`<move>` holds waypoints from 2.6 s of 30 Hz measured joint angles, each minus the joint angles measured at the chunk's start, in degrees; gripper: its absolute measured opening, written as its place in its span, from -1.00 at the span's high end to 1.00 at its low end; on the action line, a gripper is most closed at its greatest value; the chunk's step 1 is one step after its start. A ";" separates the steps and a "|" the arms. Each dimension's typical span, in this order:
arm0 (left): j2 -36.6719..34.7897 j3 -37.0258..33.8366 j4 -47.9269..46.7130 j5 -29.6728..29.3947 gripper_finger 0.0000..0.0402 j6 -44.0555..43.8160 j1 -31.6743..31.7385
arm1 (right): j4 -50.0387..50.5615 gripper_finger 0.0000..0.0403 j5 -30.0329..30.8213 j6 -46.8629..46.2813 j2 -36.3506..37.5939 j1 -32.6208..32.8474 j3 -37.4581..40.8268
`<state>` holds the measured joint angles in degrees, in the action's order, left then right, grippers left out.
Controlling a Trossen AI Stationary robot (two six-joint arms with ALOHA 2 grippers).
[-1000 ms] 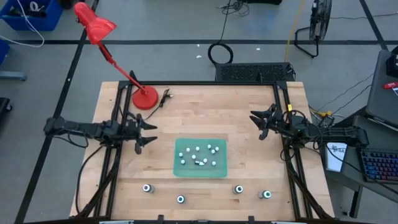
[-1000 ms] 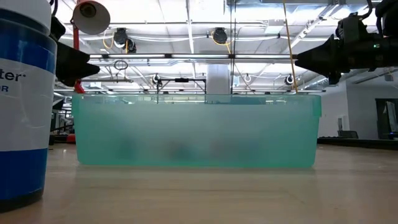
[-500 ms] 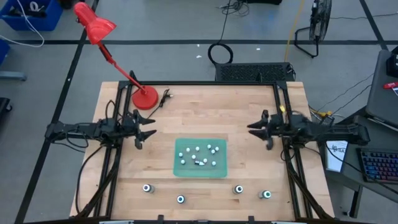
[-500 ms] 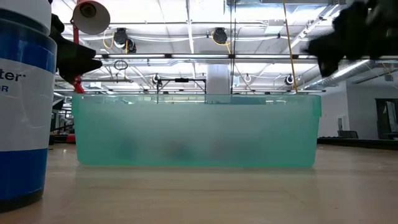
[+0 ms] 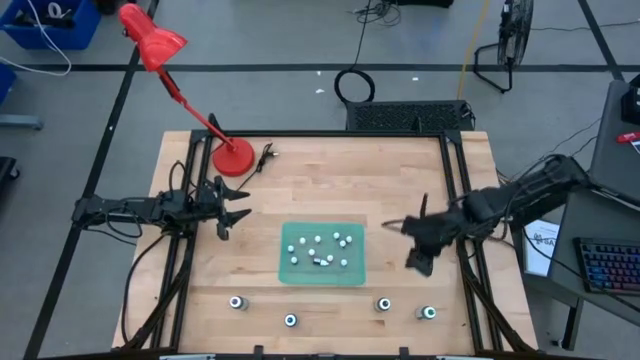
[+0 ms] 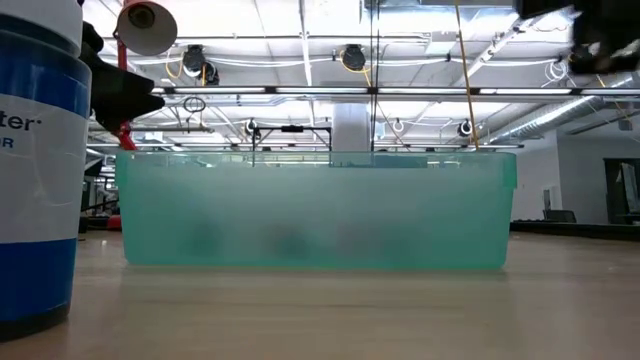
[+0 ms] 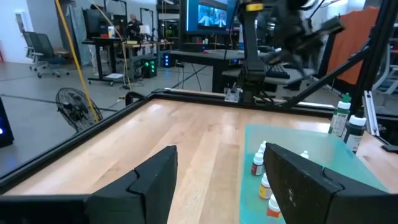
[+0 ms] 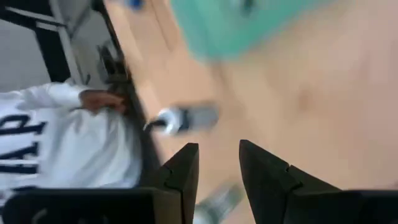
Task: Pick & Place food coloring
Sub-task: Put the large green food coloring bottle into the green bin
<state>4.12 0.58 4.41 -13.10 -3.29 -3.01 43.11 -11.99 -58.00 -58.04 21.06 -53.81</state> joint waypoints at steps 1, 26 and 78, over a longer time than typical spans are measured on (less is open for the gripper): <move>0.00 0.00 0.02 0.00 -0.20 0.00 0.00 | 0.88 0.48 -1.21 -4.99 -2.49 1.70 -1.98; 0.00 0.00 0.13 0.11 -0.20 0.02 0.00 | 24.25 0.93 -6.20 -67.04 -32.92 24.70 -37.41; 0.00 0.02 0.13 0.09 -0.20 0.07 0.00 | 8.85 -0.07 2.77 -58.94 -38.01 30.54 -15.92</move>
<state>4.12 0.60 4.54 -13.02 -3.22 -3.01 51.95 -9.22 -116.94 -96.05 51.59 -69.73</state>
